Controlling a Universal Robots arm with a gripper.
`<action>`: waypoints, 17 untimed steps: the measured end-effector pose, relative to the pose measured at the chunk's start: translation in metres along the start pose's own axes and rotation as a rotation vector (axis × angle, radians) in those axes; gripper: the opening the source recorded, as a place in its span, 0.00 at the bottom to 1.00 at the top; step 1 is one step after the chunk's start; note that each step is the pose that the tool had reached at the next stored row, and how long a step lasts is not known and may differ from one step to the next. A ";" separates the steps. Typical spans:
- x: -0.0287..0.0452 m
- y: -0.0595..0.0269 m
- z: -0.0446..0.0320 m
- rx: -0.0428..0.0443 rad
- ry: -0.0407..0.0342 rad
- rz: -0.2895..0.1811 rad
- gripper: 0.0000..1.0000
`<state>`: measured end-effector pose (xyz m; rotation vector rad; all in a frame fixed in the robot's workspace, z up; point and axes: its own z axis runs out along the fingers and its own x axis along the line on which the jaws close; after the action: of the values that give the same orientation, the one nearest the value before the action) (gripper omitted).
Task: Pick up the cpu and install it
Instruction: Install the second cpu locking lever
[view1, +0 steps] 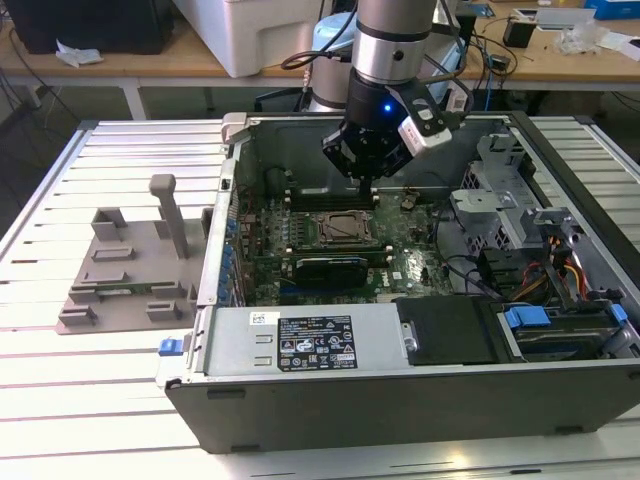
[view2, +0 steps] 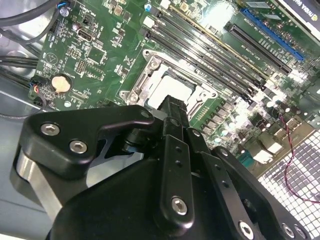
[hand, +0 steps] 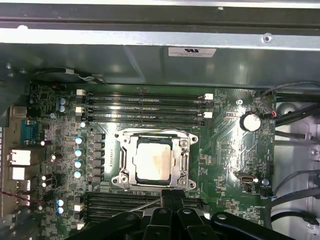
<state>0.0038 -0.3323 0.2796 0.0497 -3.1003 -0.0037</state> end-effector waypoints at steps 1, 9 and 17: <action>0.0000 -0.0010 0.0000 -0.0005 0.0000 0.000 0.11; 0.0004 -0.0140 0.0004 -0.0524 -0.0017 -0.002 0.11; 0.0007 -0.0217 0.0007 -0.0524 -0.0017 -0.002 0.11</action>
<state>0.0038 -0.3540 0.2788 0.0513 -3.0999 -0.0851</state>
